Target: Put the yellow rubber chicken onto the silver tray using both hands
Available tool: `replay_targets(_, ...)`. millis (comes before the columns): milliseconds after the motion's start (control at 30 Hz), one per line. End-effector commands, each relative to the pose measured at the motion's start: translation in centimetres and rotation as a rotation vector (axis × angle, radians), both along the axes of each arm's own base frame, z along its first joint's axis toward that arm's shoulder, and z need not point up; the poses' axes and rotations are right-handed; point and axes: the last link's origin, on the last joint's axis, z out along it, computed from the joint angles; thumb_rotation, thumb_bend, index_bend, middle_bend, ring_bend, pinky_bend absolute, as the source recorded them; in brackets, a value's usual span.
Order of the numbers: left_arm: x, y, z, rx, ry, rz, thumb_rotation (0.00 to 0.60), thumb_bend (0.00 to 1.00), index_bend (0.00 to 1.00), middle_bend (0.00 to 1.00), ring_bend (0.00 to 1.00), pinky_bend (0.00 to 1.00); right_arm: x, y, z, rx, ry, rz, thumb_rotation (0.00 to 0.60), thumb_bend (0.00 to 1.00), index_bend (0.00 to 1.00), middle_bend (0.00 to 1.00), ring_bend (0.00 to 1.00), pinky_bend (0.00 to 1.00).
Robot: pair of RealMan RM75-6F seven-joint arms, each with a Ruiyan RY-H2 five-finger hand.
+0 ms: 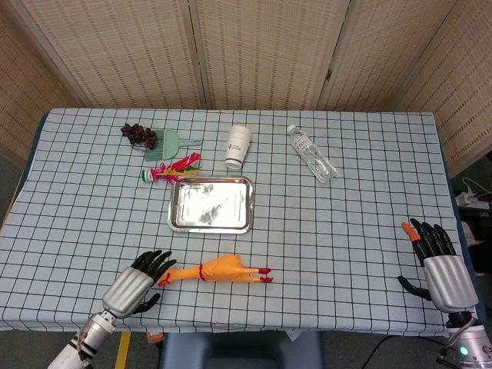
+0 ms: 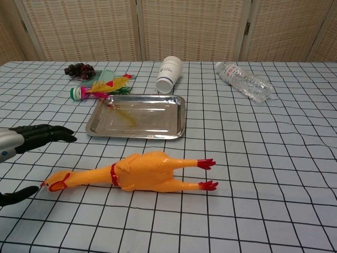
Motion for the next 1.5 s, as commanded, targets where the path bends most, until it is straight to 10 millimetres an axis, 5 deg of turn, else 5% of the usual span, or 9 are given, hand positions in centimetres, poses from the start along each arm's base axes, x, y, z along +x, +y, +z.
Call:
replay_targets(33,1.1,1.0,-1.6,-0.016,0.011,-0.014,0.6,0.38,0.12,0.0,0.0,0.11,0.0,0.0,0.0,0.006,-0.001,-0.002,0.6,0.12,0.0,0.0,0.0,0.0)
replay_targets(667,0.9,3.8,-5.3,-0.009,0.12,0.03,0.6,0.37,0.17,0.0,0.0,0.12,-0.3,0.0,0.2,0.006,-0.001,-0.014,0.6,0.12,0.0,0.0,0.0,0.0)
replay_targets(867,1.1,4.4,-6.1,0.007,0.11,0.027,0.6,0.37,0.29,0.03,0.01,0.13,-0.4,-0.1,0.0,0.012,0.005,-0.021,0.6,0.12,0.0,0.0,0.0,0.0)
replay_targets(1167,1.8,4.7,-6.8,0.07,0.057,-0.03,0.6,0.41,0.57,0.28,0.16,0.2,-0.5,-0.3,-0.3,0.023,0.012,-0.033,0.6,0.12,0.0,0.0,0.0,0.0)
replay_targets(1500,2.3,4.2,-6.9,0.11,-0.112,-0.023,0.6,0.67,0.81,0.57,0.37,0.39,-0.3,-0.1,-0.6,0.034,0.01,-0.023,0.6,0.12,0.0,0.0,0.0,0.0)
